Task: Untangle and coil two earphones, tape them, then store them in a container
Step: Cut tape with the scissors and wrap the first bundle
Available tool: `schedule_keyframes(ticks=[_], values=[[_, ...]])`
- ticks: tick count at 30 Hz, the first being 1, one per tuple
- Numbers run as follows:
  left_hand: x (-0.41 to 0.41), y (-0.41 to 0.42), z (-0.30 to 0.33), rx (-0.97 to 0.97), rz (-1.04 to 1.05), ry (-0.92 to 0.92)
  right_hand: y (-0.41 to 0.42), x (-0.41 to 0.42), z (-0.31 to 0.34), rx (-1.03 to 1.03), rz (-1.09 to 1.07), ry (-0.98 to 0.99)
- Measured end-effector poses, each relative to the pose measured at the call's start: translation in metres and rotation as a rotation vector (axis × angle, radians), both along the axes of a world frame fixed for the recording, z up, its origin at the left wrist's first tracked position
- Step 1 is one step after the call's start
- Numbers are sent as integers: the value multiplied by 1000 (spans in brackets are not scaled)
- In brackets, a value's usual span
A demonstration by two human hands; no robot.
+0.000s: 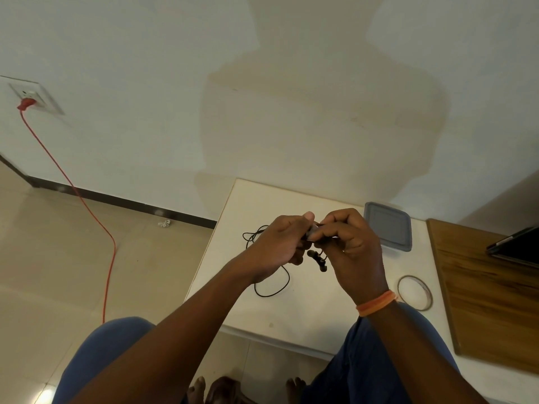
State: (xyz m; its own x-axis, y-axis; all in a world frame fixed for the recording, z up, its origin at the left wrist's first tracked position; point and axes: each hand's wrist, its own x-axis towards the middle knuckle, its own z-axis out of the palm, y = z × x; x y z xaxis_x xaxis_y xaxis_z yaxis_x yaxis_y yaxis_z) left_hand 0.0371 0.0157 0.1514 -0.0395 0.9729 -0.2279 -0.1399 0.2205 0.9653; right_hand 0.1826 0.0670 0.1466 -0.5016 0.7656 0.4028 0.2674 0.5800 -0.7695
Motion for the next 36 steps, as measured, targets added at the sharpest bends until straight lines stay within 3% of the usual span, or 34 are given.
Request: schedule_keyframes(ticks=[5, 11, 20, 26, 32, 36], values=[[-1, 0, -3, -62, -49, -70, 4, 2, 2, -200, 38, 47], [-2, 0, -5, -61, -68, -105, 3, 4, 4, -228, 55, 27], [-3, -3, -7, 12, -122, 21, 6, 5, 3, -259, 39, -9], [-5, -4, -7, -8, -160, -65, 5, 8, 5, -241, 58, 43], [3, -3, -5, -70, -49, -141, 5, 7, 4, -125, 40, 3], [2, -3, -6, -111, -86, -206, 7, 13, 6, -83, 118, -35]])
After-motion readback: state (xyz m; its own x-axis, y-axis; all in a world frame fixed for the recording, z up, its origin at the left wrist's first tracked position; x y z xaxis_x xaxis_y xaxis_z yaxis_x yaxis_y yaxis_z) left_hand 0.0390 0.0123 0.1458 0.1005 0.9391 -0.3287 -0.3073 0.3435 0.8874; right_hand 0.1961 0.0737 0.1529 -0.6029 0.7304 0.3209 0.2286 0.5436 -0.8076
